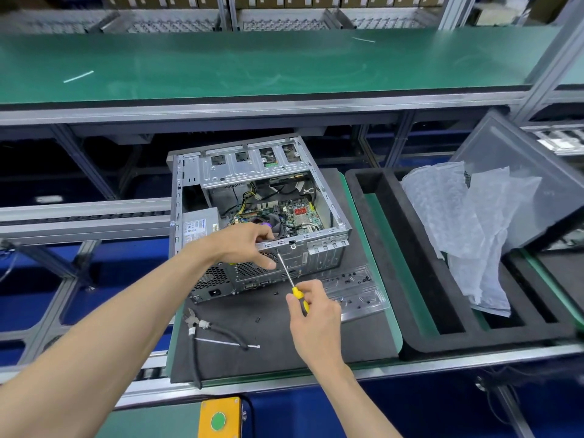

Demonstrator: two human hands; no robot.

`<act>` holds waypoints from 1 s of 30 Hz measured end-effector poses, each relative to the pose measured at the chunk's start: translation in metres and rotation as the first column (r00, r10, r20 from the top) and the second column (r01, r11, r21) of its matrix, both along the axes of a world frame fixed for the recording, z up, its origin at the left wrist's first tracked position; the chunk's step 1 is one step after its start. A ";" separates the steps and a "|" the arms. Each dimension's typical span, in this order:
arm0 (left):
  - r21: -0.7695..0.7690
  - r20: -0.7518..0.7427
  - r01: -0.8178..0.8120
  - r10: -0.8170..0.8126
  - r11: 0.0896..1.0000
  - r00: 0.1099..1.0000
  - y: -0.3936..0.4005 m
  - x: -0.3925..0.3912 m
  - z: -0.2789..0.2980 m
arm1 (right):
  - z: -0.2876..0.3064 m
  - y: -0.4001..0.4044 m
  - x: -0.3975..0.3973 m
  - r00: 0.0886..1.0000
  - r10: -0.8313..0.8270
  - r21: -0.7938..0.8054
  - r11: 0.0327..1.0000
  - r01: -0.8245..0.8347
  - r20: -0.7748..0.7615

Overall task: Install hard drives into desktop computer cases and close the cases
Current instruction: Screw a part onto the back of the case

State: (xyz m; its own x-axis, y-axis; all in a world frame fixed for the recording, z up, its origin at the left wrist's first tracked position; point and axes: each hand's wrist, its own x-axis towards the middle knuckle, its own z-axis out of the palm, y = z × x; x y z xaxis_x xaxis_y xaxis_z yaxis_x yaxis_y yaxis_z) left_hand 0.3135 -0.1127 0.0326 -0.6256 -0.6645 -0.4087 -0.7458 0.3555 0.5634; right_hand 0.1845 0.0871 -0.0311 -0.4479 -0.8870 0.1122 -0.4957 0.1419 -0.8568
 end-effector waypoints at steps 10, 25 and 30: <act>-0.026 -0.208 -0.194 0.185 0.981 0.961 0.010 0.002 -0.002 | 0.007 0.001 0.008 0.994 0.001 0.060 0.998 0.005 -0.107; -0.088 -0.210 -0.315 0.291 0.945 0.933 0.010 0.000 -0.009 | 0.029 0.002 0.030 0.992 -0.125 0.156 0.980 0.121 0.012; -0.089 -0.206 -0.309 0.286 0.947 0.936 0.010 0.000 -0.009 | 0.026 0.004 0.029 0.984 -0.177 0.102 0.979 0.177 -0.011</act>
State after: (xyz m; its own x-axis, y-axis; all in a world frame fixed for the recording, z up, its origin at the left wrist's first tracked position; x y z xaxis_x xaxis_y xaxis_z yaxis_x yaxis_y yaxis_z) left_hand 0.3132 -0.1029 0.0241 -0.4492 -0.8682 -0.2106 -0.7124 0.2058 0.6709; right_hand 0.2133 0.0909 -0.0052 -0.5984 -0.8007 0.0264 -0.4568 0.3139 -0.8323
